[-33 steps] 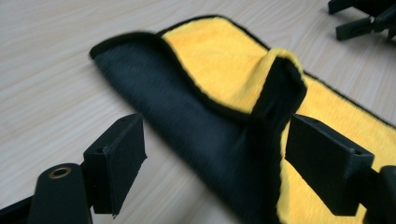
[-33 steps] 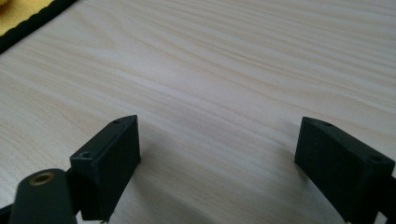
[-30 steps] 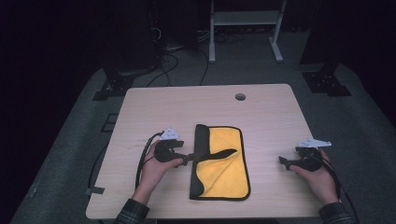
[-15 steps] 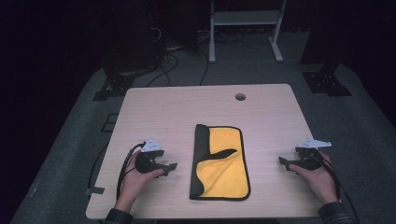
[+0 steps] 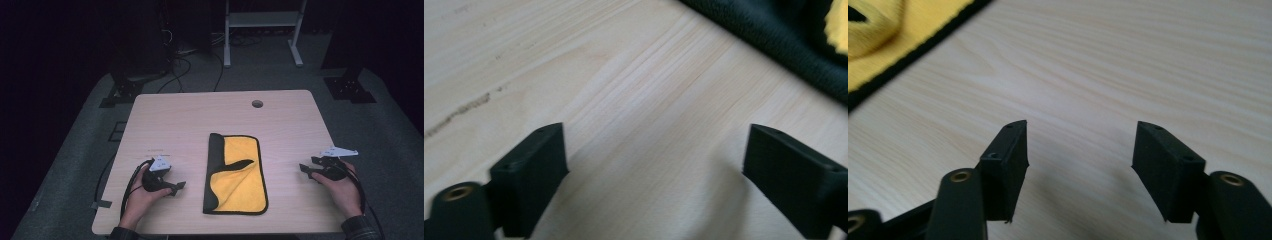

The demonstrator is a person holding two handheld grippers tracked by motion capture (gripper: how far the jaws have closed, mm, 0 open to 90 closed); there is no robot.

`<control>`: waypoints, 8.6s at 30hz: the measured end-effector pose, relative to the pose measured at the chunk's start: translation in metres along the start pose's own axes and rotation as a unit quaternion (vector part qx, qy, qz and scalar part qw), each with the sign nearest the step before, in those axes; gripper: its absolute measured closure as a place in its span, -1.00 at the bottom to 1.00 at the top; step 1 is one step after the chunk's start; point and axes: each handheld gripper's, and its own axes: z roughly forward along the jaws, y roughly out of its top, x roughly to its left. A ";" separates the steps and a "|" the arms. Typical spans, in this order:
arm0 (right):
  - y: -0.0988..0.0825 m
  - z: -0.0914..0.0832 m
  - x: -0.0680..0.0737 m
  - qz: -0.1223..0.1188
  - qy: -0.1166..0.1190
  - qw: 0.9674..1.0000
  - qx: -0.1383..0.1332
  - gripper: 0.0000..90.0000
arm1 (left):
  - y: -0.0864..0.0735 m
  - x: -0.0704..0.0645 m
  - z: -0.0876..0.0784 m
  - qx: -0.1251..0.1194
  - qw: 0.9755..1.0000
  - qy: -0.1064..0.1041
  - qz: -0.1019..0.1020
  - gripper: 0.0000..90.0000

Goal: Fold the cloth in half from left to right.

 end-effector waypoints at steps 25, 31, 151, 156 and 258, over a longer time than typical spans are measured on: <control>0.066 0.020 0.064 -0.057 0.112 0.991 -0.044 0.17 | 0.000 -0.002 0.002 0.013 1.000 0.001 0.000 -1.00; 0.077 0.028 0.077 -0.069 0.138 0.987 -0.051 0.20 | 0.000 -0.002 0.002 0.013 1.000 0.001 0.000 -1.00; 0.140 0.091 0.053 -0.048 0.092 0.993 -0.060 0.25 | 0.000 -0.002 0.002 0.011 1.000 0.004 -0.002 -1.00; 0.131 0.083 0.076 -0.066 0.130 0.988 -0.058 0.21 | 0.000 -0.002 0.002 0.011 1.000 0.004 -0.002 -1.00; 0.006 -0.021 0.131 -0.145 0.272 0.951 0.006 0.80 | 0.000 -0.003 0.002 0.011 1.000 0.006 -0.005 -1.00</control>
